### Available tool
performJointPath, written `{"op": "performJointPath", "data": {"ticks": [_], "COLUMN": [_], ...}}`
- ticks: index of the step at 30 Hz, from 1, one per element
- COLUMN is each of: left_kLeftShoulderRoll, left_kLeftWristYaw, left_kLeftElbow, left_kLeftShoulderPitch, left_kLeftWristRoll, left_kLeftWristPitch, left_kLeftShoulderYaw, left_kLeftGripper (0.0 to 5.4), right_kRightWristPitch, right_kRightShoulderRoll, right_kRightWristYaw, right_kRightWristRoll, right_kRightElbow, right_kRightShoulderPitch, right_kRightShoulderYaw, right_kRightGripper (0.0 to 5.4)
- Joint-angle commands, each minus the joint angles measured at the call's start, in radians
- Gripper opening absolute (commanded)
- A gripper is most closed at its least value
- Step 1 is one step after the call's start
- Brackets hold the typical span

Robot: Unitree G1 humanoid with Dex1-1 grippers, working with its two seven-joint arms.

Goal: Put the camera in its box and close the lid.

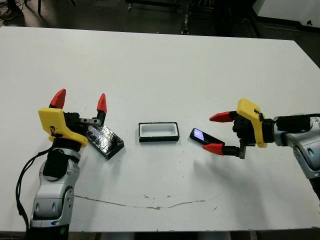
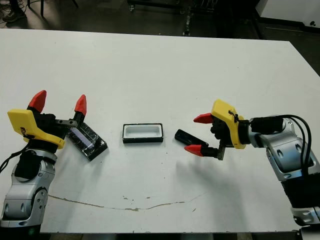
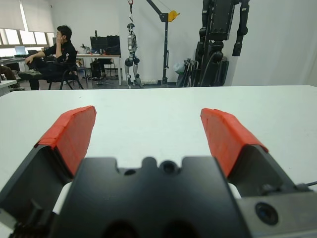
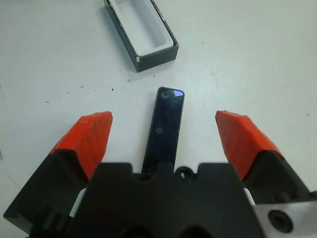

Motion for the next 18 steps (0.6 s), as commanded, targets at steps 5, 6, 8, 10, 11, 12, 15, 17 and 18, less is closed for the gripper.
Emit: {"op": "performJointPath", "data": {"ticks": [5, 6, 8, 10, 11, 12, 15, 17, 18], "left_kLeftShoulderRoll": [0.001, 0.001, -0.001, -0.003, -0.003, -0.003, -0.001, 0.001, 0.000], "left_kLeftWristYaw": [0.004, 0.001, -0.002, -0.002, -0.001, -0.001, 0.001, 0.003, 0.005], "left_kLeftElbow": [0.004, 0.003, 0.000, 0.000, 0.001, 0.001, 0.002, 0.005, 0.003], "left_kLeftShoulderPitch": [0.012, 0.013, 0.014, 0.013, 0.013, 0.013, 0.013, 0.013, 0.013], "left_kLeftWristRoll": [0.012, 0.008, 0.001, -0.005, -0.005, -0.006, -0.004, 0.007, 0.006], "left_kLeftWristPitch": [-0.004, -0.002, 0.004, 0.008, 0.007, 0.008, 0.007, -0.002, 0.001], "left_kLeftShoulderYaw": [-0.002, -0.001, 0.000, 0.002, 0.002, 0.002, 0.003, 0.001, 0.001], "left_kLeftGripper": [5.39, 5.39, 5.39, 5.39, 5.39, 5.39, 5.39, 5.39, 5.39], "right_kRightWristPitch": [0.025, 0.021, 0.013, 0.009, 0.008, 0.011, 0.011, 0.000, -0.008], "right_kRightShoulderRoll": [-0.002, -0.002, -0.001, 0.002, 0.003, 0.005, 0.007, 0.011, 0.014], "right_kRightWristYaw": [-0.019, -0.019, -0.023, -0.023, -0.023, -0.023, -0.023, -0.020, -0.020], "right_kRightWristRoll": [-0.020, -0.022, -0.030, -0.034, -0.035, -0.037, -0.042, -0.040, -0.039], "right_kRightElbow": [0.002, 0.005, 0.010, 0.023, 0.028, 0.033, 0.041, 0.050, 0.054], "right_kRightShoulderPitch": [0.023, 0.024, 0.025, 0.024, 0.024, 0.023, 0.025, 0.027, 0.029], "right_kRightShoulderYaw": [0.007, 0.008, 0.010, 0.011, 0.011, 0.012, 0.013, 0.011, 0.009], "right_kRightGripper": [5.40, 5.40, 5.40, 5.40, 5.40, 5.40, 5.40, 5.40, 5.40]}}
